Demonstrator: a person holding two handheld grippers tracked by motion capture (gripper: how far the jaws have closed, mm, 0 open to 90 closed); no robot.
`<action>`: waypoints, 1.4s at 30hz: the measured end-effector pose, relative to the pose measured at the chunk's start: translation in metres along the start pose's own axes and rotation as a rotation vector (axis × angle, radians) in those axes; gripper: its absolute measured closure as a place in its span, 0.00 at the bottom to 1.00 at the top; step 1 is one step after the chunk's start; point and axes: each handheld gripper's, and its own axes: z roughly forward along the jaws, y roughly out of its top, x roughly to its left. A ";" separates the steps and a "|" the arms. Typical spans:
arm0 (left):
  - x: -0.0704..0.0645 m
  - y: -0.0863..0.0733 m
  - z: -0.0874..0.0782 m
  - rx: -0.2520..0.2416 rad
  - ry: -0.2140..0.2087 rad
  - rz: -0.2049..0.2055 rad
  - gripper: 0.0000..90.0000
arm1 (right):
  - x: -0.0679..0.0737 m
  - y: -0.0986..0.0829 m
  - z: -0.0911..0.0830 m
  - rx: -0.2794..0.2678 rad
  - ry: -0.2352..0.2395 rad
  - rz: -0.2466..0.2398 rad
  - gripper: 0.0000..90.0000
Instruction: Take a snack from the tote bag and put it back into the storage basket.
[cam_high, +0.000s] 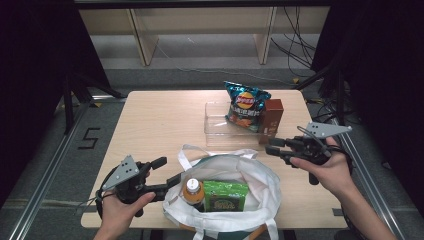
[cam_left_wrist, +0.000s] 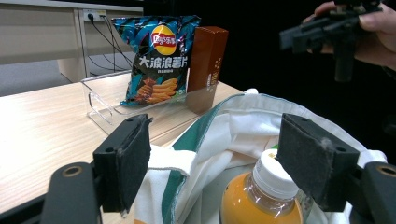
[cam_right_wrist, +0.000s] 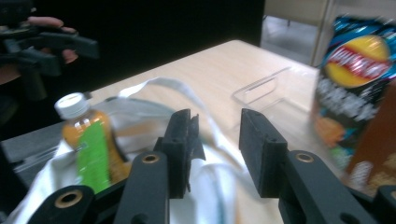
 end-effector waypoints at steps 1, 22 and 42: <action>0.001 0.000 0.001 -0.013 -0.012 -0.001 0.28 | 0.003 -0.003 0.001 -0.005 0.007 0.013 0.72; 0.003 0.002 0.000 -0.012 0.004 -0.005 0.28 | 0.041 -0.024 0.018 0.059 0.125 -0.009 0.67; 0.000 -0.001 -0.004 -0.024 -0.007 0.000 0.28 | 0.047 -0.038 0.026 0.102 0.174 0.020 0.66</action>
